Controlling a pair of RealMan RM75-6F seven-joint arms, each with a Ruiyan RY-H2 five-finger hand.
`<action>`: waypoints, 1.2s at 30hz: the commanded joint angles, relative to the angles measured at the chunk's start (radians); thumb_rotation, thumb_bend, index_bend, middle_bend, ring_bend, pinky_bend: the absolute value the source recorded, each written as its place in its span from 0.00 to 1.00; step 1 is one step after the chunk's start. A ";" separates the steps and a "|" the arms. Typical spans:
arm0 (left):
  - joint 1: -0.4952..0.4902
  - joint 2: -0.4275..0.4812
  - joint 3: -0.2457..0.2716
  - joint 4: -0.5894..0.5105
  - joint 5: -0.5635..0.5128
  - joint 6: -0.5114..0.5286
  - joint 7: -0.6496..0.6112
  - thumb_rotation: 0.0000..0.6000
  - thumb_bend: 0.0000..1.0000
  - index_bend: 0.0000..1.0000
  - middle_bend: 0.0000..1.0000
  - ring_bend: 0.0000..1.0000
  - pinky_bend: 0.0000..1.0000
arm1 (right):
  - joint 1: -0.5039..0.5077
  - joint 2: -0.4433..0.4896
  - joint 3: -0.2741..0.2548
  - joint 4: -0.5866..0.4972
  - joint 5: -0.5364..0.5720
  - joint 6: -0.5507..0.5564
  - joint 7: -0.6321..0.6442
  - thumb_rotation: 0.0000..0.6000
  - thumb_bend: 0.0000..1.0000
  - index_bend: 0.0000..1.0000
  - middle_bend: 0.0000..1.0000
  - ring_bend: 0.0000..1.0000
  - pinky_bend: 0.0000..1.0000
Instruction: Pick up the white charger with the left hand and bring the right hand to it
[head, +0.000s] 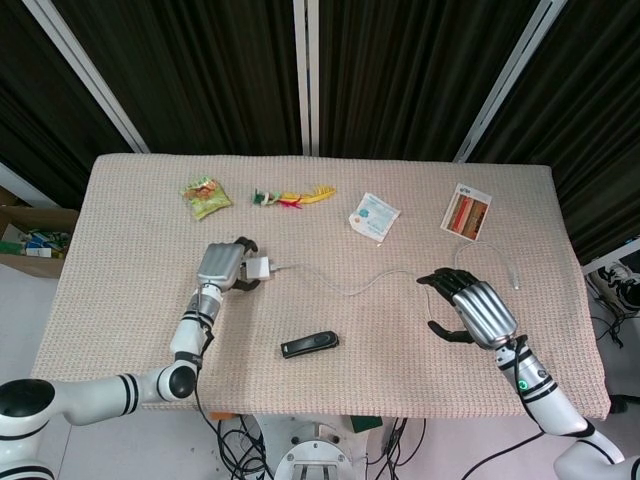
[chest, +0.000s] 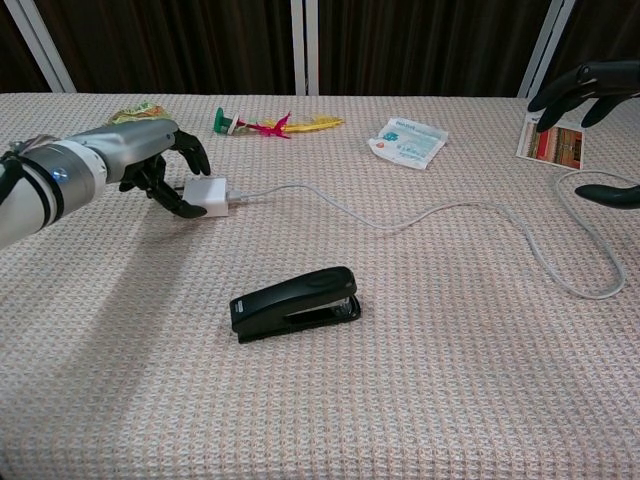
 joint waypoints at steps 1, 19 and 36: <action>0.006 -0.011 0.007 0.017 0.016 0.001 -0.024 0.84 0.17 0.32 0.28 0.67 0.82 | 0.001 0.000 -0.001 0.001 0.002 -0.002 0.000 1.00 0.27 0.29 0.30 0.19 0.30; 0.015 -0.042 -0.016 0.091 0.131 -0.013 -0.224 1.00 0.41 0.58 0.54 0.70 0.82 | 0.010 0.016 0.007 -0.015 0.050 -0.037 -0.012 1.00 0.27 0.28 0.29 0.19 0.31; -0.010 0.046 -0.046 -0.188 0.167 0.048 -0.144 1.00 0.45 0.60 0.56 0.71 0.82 | 0.229 -0.071 0.240 -0.240 0.492 -0.236 -0.347 1.00 0.28 0.25 0.30 0.20 0.39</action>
